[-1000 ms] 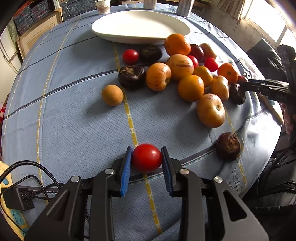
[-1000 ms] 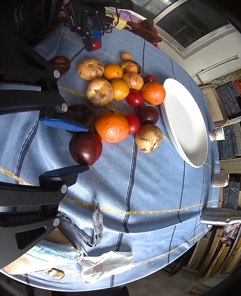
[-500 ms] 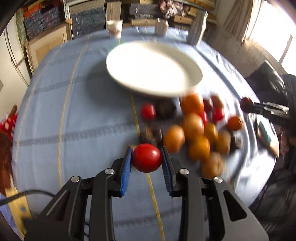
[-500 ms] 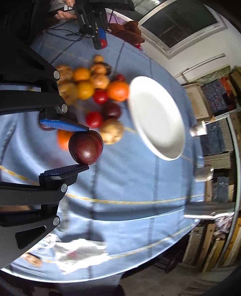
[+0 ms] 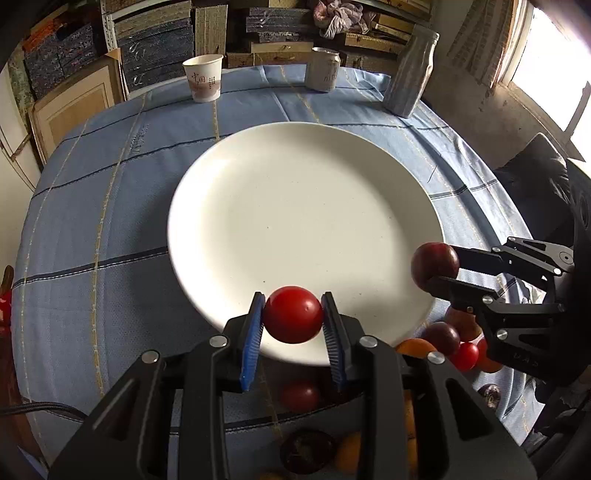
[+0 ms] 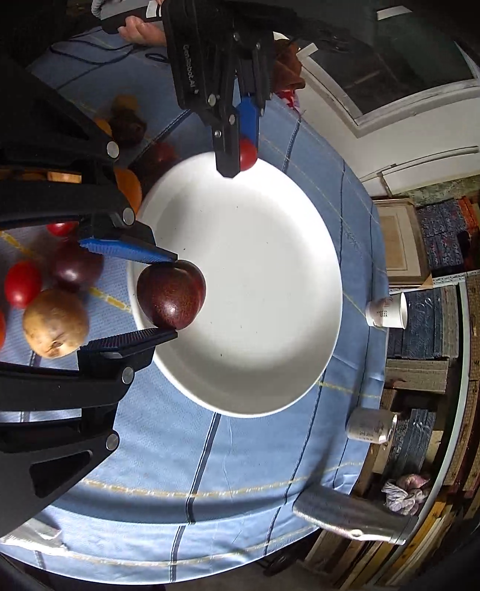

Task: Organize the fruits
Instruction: 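Carry both fruits over the white plate and open both tools to drop them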

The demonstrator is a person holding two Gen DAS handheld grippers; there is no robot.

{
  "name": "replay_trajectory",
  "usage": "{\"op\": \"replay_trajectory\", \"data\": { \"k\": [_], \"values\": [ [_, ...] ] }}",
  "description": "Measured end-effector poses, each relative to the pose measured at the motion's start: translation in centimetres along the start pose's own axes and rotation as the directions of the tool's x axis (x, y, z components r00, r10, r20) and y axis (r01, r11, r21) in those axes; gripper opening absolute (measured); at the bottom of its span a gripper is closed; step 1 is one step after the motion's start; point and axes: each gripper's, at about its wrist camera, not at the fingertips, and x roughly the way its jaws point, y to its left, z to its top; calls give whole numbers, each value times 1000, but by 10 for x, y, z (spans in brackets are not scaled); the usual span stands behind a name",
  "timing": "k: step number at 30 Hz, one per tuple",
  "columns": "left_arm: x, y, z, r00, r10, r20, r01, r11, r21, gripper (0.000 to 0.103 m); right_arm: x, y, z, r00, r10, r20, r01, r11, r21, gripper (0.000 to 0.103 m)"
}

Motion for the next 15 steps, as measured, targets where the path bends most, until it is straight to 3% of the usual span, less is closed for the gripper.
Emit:
{"op": "replay_trajectory", "data": {
  "k": [2, 5, 6, 15],
  "values": [
    [8, 1, -1, 1000, -5, -13, 5, 1000, -2, 31, 6, 2, 1, 1000, -2, -6, 2, 1000, -1, 36],
    [12, 4, -1, 1000, -26, -12, 26, 999, -21, 56, 6, -1, -3, 1000, 2, -6, -2, 1000, 11, 38],
    [12, 5, 0, 1000, -21, -4, 21, 999, -25, 61, 4, -2, -3, 1000, 4, 2, -4, 1000, 15, 39],
    [-22, 8, -14, 999, -30, 42, 32, 998, -57, 64, -39, -10, -9, 997, -28, 68, 24, 998, 59, 39]
  ]
}}
